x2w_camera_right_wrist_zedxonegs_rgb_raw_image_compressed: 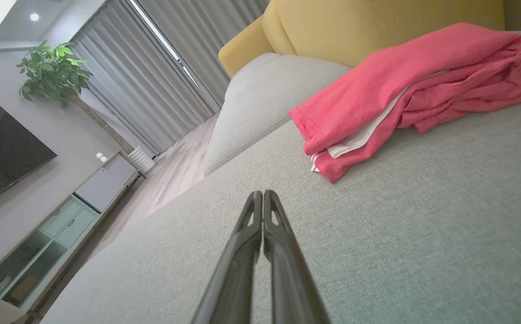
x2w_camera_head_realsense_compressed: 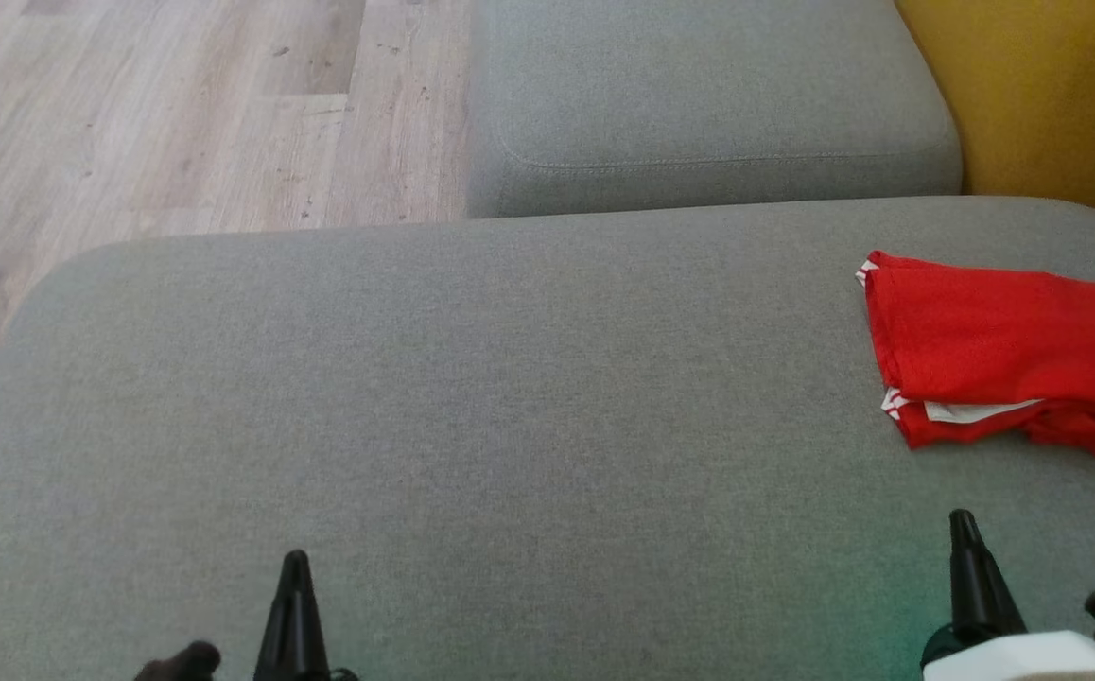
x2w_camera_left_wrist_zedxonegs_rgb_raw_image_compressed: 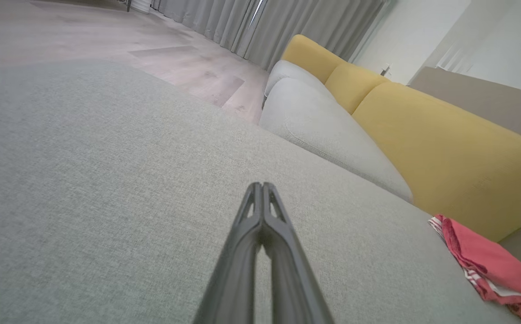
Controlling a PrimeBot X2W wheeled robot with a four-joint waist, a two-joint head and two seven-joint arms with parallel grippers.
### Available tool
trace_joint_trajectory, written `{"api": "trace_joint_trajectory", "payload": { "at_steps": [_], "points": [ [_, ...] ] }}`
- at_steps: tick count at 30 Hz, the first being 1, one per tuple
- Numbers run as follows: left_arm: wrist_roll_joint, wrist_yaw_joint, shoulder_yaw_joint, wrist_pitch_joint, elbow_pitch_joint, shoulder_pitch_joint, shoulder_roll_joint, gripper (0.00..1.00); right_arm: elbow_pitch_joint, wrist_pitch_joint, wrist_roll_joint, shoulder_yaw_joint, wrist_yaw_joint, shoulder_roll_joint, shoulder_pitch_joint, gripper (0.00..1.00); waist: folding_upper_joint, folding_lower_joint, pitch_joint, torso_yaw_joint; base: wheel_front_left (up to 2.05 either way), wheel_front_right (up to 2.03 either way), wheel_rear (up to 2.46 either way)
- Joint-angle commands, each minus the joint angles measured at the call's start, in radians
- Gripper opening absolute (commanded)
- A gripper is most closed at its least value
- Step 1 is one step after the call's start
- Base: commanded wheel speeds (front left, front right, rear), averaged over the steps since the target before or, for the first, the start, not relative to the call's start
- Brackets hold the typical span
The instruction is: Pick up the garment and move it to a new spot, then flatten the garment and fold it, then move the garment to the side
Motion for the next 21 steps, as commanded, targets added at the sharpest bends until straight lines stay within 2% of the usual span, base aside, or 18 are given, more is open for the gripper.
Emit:
{"api": "trace_joint_trajectory", "payload": {
  "at_steps": [1, 21],
  "points": [
    [-0.035, -0.010, 0.030, 0.006, -0.024, -0.058, 0.010, 0.00, -0.026, 0.008, 0.034, -0.004, 0.000, -0.003, -0.064, 0.00, 0.0000, 0.0000, 0.002, -0.001, 0.00, 0.00, 0.00],
    [-0.278, -0.058, 0.093, 0.060, 0.008, -0.115, 0.013, 0.00, -0.015, 0.064, 0.256, -0.028, 0.000, 0.003, -0.118, 0.00, 0.0000, 0.0000, 0.022, -0.013, 0.00, 0.00, 0.00]
  ]
}}
